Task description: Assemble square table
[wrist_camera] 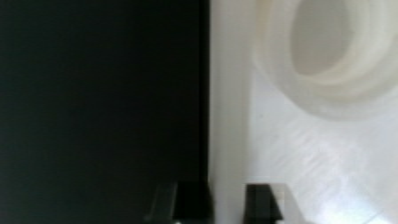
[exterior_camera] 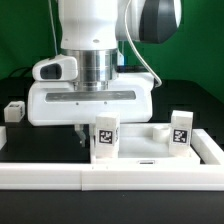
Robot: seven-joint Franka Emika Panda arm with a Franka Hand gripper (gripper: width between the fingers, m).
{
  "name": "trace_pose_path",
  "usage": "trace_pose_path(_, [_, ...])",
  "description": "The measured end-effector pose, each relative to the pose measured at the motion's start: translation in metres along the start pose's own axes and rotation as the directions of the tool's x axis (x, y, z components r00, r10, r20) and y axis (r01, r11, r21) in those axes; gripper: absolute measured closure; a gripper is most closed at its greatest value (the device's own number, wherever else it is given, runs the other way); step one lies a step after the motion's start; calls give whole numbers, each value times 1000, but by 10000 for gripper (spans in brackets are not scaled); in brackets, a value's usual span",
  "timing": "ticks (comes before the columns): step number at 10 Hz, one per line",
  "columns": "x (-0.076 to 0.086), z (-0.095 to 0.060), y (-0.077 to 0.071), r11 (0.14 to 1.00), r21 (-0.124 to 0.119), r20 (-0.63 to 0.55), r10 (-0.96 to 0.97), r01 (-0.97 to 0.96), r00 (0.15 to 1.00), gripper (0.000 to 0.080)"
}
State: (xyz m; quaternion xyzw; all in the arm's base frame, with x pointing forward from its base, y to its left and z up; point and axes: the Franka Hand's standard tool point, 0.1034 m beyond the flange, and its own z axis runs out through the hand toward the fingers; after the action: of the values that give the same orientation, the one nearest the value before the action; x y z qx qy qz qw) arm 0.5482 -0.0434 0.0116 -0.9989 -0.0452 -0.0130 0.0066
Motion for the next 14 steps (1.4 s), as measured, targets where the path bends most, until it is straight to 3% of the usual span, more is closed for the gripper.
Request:
trace_pose_path(3, [2,0,1,969,-16,10,-247,247,969,736])
trace_pose_path(4, [5,0,-7,932,-37,4,-361,361,932,736])
trace_pose_path(5, [9,-2,-7,918,-88,-24,-391,388,920,736])
trace_pose_path(8, [9,-3,-5,820,-102,0,-565,562,825,732])
trace_pose_path(9, [14,-3,-14,782,-112,6,-617,614,787,732])
trace_pose_path(12, [29,-7,-18,635,-145,37,-763,759,645,729])
trace_pose_path(14, [28,-8,-15,577,-143,50,-807,804,588,729])
